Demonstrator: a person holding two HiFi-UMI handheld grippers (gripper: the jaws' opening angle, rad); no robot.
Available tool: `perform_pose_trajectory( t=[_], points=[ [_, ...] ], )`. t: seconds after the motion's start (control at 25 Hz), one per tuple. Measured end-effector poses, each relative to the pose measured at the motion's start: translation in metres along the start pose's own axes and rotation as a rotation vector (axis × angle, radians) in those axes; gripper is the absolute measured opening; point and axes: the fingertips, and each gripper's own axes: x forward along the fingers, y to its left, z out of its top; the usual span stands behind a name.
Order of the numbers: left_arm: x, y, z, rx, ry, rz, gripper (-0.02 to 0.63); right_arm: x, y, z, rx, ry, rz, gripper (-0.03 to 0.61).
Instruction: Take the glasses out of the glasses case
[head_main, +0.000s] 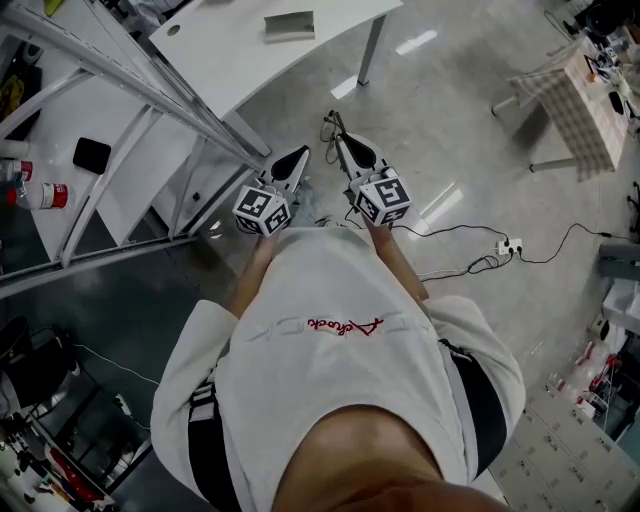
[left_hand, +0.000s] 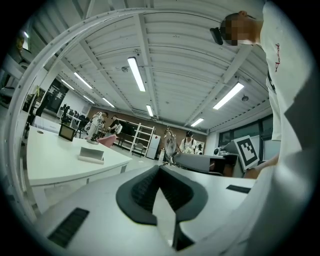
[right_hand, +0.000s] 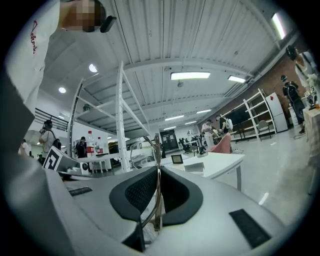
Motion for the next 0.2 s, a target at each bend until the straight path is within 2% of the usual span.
perform_pose_trajectory(
  t=[0.2],
  points=[
    [-0.0059, -0.0029, 0.0015, 0.0, -0.007, -0.003, 0.0, -0.0011, 0.0077, 0.0032, -0.013, -0.003, 0.01, 0.011]
  ],
)
